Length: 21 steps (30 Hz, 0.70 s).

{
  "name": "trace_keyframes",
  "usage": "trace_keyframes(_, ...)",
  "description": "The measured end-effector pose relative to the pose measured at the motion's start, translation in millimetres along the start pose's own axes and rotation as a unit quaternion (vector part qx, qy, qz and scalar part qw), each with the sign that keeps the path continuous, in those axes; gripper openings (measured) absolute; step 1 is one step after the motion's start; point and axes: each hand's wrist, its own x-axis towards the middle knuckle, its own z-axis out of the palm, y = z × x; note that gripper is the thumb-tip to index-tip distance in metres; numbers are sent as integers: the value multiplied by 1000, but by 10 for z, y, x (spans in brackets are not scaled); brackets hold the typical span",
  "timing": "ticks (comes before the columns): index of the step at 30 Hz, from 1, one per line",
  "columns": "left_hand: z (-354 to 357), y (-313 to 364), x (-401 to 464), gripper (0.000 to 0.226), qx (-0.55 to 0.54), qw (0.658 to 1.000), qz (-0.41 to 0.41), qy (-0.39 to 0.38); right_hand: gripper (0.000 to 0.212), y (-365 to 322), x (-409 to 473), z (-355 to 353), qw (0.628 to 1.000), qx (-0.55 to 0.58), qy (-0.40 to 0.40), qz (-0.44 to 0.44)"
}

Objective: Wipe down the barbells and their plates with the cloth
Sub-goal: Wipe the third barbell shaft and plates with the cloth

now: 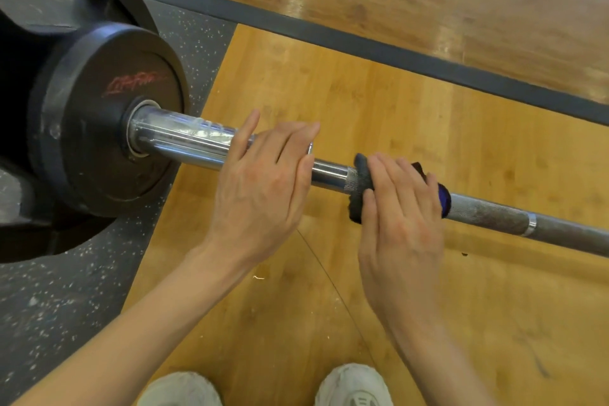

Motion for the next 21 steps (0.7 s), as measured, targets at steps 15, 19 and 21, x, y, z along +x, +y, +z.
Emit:
trace_keyframes(15, -200, 121, -342, 41, -5, 999, -30, 13, 38, -373, -262, -55, 997, 10, -75, -32)
trace_keyframes(19, -203, 111, -465, 50, 15, 1000, -20, 5, 43, -294, -495, -195, 992, -6, -104, -76)
trace_keyframes(21, -188, 108, -545, 51, 19, 1000, -16, 10, 45, -377, -650, -189, 991, -9, -86, -98)
